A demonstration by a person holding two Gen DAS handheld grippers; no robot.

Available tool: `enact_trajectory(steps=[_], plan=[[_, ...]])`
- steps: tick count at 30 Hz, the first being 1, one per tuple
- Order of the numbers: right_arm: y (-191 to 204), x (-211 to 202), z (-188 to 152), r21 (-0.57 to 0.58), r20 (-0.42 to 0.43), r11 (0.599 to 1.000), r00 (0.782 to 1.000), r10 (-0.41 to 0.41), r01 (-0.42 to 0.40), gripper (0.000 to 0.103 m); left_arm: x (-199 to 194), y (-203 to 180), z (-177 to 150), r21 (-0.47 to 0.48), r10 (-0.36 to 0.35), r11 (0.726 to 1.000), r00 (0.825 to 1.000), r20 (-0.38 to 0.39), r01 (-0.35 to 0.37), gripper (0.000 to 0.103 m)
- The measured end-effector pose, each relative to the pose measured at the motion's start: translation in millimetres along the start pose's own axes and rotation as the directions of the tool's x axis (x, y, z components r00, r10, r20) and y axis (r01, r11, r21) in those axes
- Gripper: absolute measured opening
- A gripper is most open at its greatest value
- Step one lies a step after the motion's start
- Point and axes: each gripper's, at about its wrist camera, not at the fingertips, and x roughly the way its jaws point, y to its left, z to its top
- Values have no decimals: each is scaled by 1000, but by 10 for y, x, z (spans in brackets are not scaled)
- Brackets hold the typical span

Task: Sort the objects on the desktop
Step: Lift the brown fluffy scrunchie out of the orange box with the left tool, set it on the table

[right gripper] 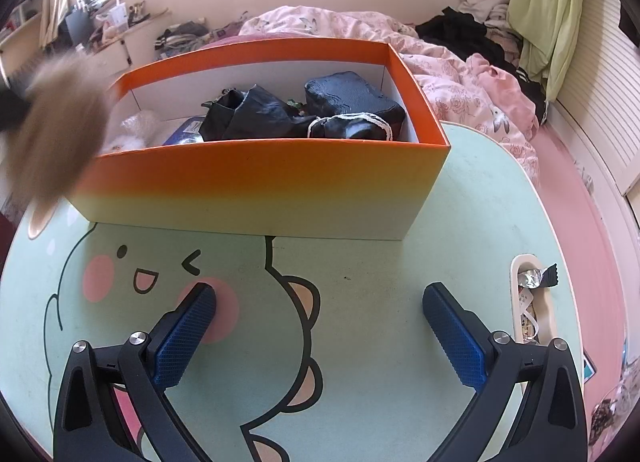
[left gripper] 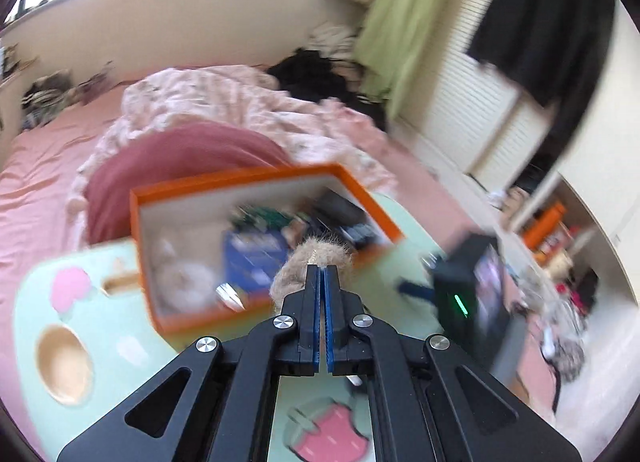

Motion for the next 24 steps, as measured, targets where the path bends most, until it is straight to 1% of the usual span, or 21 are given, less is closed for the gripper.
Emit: enact_trajectory(steps=[2, 5, 6, 7, 8, 9, 10, 11, 12, 14, 17, 18, 19, 20, 21, 23, 24], plan=[[2, -1, 1, 0, 0, 1000, 1000, 0, 0, 103, 34, -49, -196, 14, -9, 1000, 1000, 1, 9, 2], [6, 0, 1, 1, 0, 1000, 1000, 0, 0, 103, 198, -2, -419, 13, 72, 997, 997, -11, -72, 2], [5, 0, 0, 0, 0, 1000, 1000, 0, 0, 103, 252, 52, -463, -5, 84, 996, 996, -14, -84, 3], [8, 0, 0, 0, 0, 1000, 1000, -1, 1, 103, 285, 120, -500, -33, 74, 997, 997, -17, -75, 13], [6, -1, 1, 0, 0, 1000, 1000, -1, 1, 103, 288, 174, -538, -64, 60, 996, 998, -21, -61, 19], [10, -2, 1, -2, 1, 1000, 1000, -4, 4, 103, 276, 223, -562, -91, 51, 994, 999, -21, -52, 33], [4, 2, -1, -3, 1, 1000, 1000, -4, 4, 103, 244, 262, -596, -115, 43, 992, 999, -12, -44, 55], [2, 2, -2, -1, 1, 1000, 1000, -2, 2, 103, 190, 295, -638, -133, 39, 990, 999, 6, -38, 69], [0, 4, -2, 0, 1, 1000, 1000, 0, 0, 103, 166, 285, -706, -136, 50, 990, 999, 14, -47, 87], [9, 3, -4, -2, 1, 1000, 1000, -3, 3, 103, 134, 257, -803, -119, 84, 990, 996, 20, -81, 88], [8, 3, -5, -2, 1, 1000, 1000, -3, 3, 103, 197, 192, -946, -80, 143, 986, 989, -22, -145, 88], [13, 3, -6, -2, 1, 1000, 1000, -4, 4, 103, 283, 189, -964, -69, 203, 976, 978, -53, -207, 88], [16, 2, -8, -4, 4, 1000, 1000, -9, 9, 103, 311, 163, -965, -49, 245, 968, 968, -46, -248, 88], [24, -3, -8, -7, 6, 1000, 1000, -13, 13, 103, 362, 156, -942, -40, 280, 958, 958, -67, -283, 88], [37, -8, -11, -10, 7, 1000, 1000, -15, 15, 103, 401, 137, -911, -31, 311, 949, 947, -77, -314, 89], [26, -3, -9, -9, 7, 1000, 1000, -13, 13, 103, 445, 136, -905, -21, 343, 938, 936, -86, -346, 90], [19, -3, -10, -8, 7, 1000, 1000, -11, 11, 103, 491, 103, -898, 1, 368, 929, 925, -96, -369, 92]])
